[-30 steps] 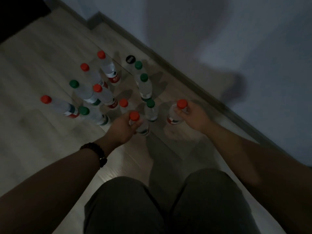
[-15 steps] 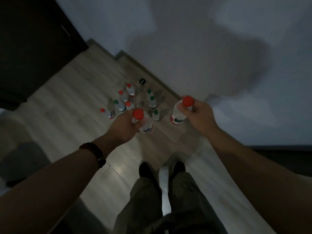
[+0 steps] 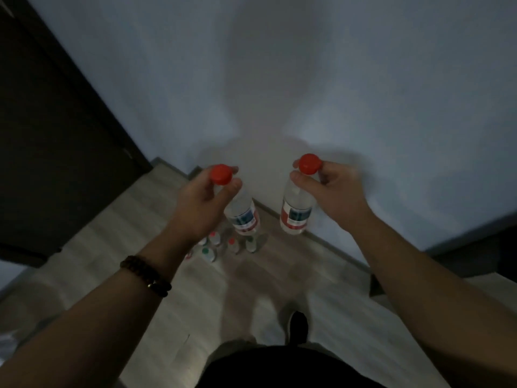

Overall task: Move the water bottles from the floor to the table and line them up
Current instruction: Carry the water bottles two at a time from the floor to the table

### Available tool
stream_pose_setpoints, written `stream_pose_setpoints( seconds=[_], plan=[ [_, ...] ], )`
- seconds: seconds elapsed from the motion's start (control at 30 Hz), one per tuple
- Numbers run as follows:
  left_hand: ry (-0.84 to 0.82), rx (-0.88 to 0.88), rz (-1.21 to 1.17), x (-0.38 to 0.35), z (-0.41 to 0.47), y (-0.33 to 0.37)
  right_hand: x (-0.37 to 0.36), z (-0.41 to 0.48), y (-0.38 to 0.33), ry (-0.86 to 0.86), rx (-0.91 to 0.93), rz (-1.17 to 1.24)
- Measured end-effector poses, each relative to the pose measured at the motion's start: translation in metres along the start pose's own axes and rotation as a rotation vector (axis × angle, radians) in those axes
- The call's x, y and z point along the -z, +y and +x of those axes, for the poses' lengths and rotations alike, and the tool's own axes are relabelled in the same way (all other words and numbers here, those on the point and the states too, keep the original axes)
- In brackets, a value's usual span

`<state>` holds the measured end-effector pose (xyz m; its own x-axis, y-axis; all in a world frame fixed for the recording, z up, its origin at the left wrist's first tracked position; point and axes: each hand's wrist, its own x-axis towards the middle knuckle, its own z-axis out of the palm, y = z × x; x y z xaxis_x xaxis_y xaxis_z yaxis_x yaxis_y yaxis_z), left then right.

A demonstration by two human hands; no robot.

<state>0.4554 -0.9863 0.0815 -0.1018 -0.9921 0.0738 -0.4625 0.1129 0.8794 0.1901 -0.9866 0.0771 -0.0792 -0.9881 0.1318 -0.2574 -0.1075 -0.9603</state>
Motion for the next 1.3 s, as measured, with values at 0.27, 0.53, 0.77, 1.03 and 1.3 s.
stream_pose_setpoints(
  seconds=[0.27,0.53,0.77,1.03,1.3],
  plan=[
    [-0.087,-0.235,-0.183,-0.011,0.014,0.064,0.007,-0.059,-0.063,0.407,0.047,0.11],
    [-0.389,-0.402,-0.28,-0.075,-0.004,0.131,0.041,-0.146,-0.113,0.856,0.072,0.079],
    [-0.69,-0.491,-0.476,-0.157,-0.065,0.194,0.093,-0.245,-0.131,1.223,0.041,-0.063],
    [-0.862,-0.574,-0.584,-0.249,-0.163,0.269,0.143,-0.37,-0.142,1.604,-0.015,-0.201],
    [-1.096,-0.66,-0.658,-0.336,-0.309,0.329,0.211,-0.519,-0.147,1.767,-0.032,-0.224]
  ],
)
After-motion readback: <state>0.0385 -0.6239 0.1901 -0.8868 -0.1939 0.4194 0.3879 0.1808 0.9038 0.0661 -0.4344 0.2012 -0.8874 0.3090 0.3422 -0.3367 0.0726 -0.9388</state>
